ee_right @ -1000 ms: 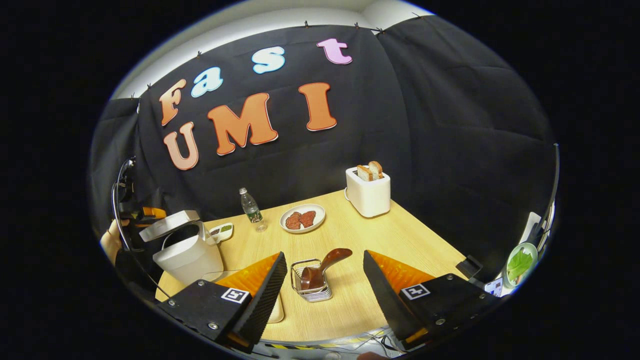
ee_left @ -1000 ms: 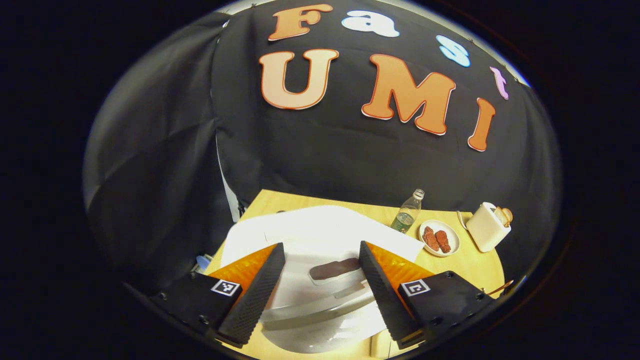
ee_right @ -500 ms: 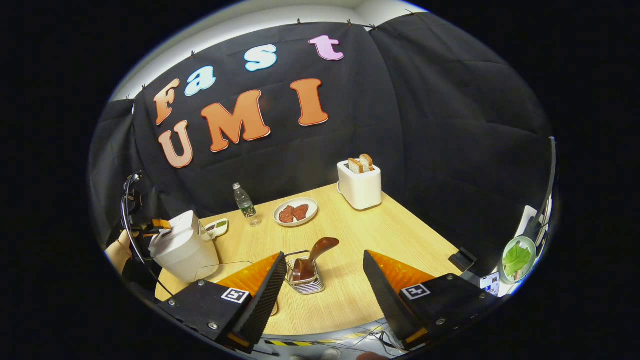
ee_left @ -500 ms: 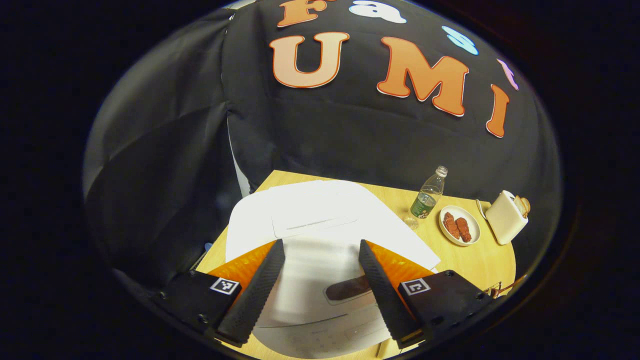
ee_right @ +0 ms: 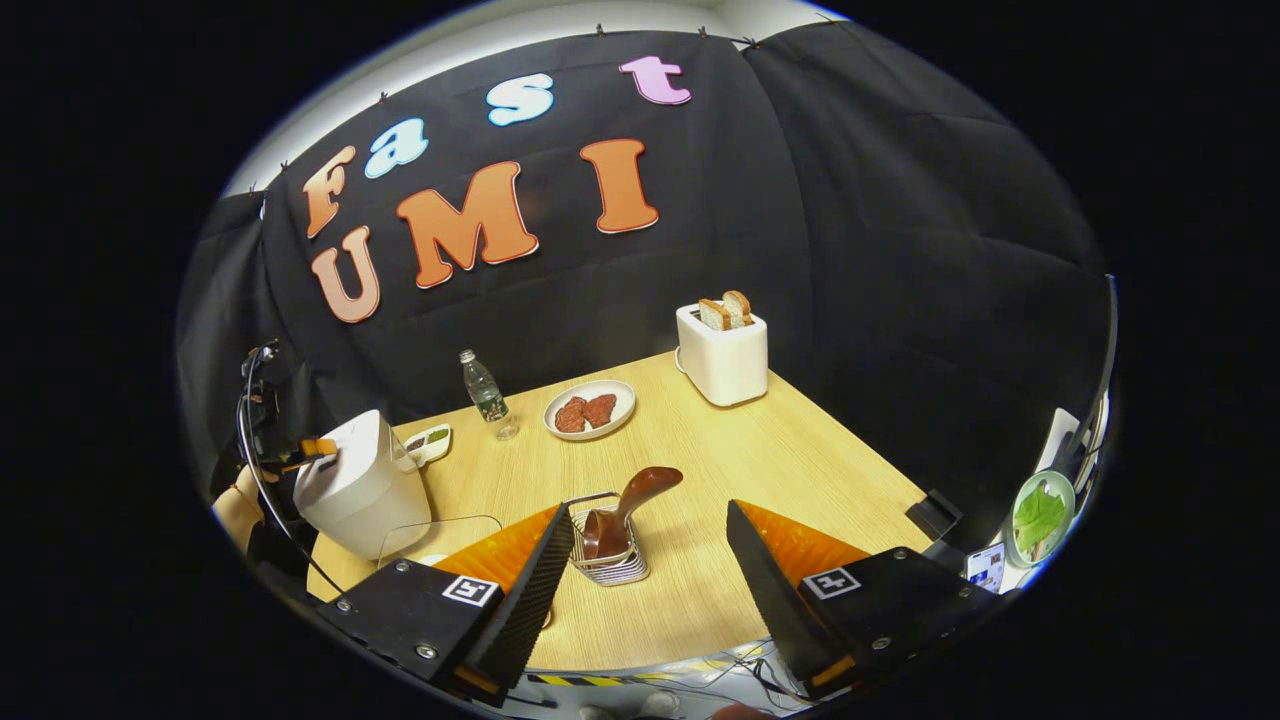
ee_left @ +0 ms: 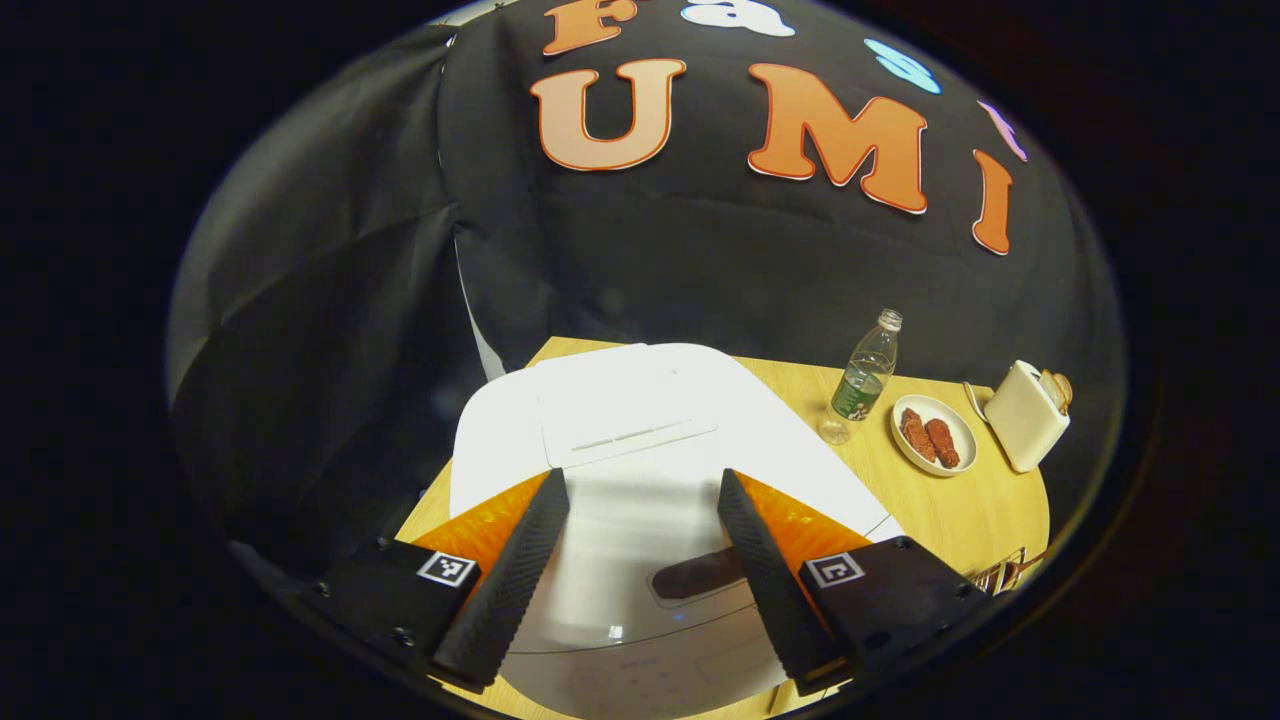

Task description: Close the left gripper, press the button to open the rice cooker; take a wooden spoon from the chopstick holder with the right hand, scoop a spoonful of rice and pour it into the rice cooker, then put the wooden spoon back into the chopstick holder.

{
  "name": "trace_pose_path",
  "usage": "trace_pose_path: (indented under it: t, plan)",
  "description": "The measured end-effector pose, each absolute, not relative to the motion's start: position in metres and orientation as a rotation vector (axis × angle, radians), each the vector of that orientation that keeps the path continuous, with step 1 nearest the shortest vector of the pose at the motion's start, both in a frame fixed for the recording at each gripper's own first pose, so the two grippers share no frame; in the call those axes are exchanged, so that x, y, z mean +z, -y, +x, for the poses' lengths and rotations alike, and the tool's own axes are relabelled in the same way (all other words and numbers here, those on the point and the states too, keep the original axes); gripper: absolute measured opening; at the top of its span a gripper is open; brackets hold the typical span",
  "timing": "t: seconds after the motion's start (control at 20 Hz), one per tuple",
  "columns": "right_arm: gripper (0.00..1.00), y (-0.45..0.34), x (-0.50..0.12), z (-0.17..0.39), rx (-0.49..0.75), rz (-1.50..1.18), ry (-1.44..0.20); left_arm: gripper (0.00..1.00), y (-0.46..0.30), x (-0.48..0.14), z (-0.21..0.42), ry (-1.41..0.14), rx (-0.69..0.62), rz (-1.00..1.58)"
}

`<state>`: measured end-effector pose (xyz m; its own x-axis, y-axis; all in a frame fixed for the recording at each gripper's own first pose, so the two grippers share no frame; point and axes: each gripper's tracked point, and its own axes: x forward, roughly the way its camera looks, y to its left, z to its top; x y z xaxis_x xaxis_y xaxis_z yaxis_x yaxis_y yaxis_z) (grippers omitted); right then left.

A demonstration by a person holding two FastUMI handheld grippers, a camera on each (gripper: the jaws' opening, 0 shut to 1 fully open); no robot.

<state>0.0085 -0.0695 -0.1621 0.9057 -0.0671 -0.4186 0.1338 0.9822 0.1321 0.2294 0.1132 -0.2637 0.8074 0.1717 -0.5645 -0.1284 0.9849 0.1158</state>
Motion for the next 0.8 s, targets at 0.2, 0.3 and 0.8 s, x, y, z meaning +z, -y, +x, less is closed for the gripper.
trace_pose_path:
  t: [0.2,0.3,0.8]
  plan:
    - [0.95,0.069,-0.154,0.014,-0.103,0.151,-0.410,1.00,-0.109,-0.260,0.230,-0.594,0.147,0.102]
    - [0.95,0.068,-0.140,0.017,-0.097,0.142,-0.381,1.00,-0.098,-0.252,0.219,-0.624,0.106,0.077]
    - [0.95,0.047,-0.037,0.044,-0.024,0.048,-0.199,1.00,-0.099,-0.067,0.169,-0.321,0.070,0.064]
